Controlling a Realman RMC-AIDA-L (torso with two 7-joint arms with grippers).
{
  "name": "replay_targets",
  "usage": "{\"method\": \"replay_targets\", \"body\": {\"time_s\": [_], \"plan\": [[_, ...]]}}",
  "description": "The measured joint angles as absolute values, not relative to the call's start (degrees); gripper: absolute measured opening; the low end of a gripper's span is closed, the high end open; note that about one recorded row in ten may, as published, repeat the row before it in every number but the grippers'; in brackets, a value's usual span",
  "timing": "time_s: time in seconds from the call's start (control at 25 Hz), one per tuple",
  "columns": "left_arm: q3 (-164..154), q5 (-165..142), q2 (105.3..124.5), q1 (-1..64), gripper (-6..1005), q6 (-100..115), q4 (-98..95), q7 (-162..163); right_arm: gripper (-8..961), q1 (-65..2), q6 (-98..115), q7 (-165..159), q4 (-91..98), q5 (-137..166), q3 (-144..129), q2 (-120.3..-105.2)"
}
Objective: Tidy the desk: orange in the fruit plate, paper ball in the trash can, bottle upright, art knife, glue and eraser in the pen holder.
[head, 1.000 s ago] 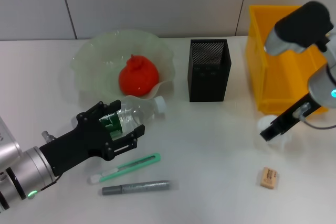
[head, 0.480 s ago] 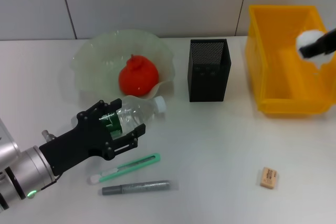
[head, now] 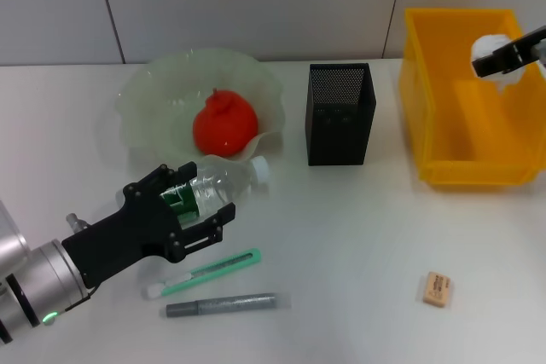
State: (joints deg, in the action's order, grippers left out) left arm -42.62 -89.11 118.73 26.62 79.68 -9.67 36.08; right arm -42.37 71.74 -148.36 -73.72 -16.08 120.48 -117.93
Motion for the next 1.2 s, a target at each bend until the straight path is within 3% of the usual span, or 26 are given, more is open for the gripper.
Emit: {"method": "replay_targets", "body": {"time_s": [0.56, 0.88, 1.04, 1.2], "plan": [[-42.63, -89.12, 118.74, 26.45, 797, 80.79, -9.75, 35.64, 757, -39.25, 72.70, -147.71, -79.54, -22.43, 120.43, -118.65], [-44.03, -89.11, 118.57, 25.92, 792, 82.52, -11.31, 35.44, 783, -23.11, 73.72, -129.20, -89.64, -53.39, 120.30, -119.35], [-44.04, -89.11, 118.57, 25.82, 790, 82.53, -11.67, 35.57, 782, -13.23, 73.87, -111.09, -86.25, -72.09, 120.29, -119.50], [-44.06, -89.11, 118.51, 25.72, 788, 82.66, -11.98, 35.93, 782, -7.44, 76.93, -95.69, -77.04, -83.12, 120.77, -119.35]]}}
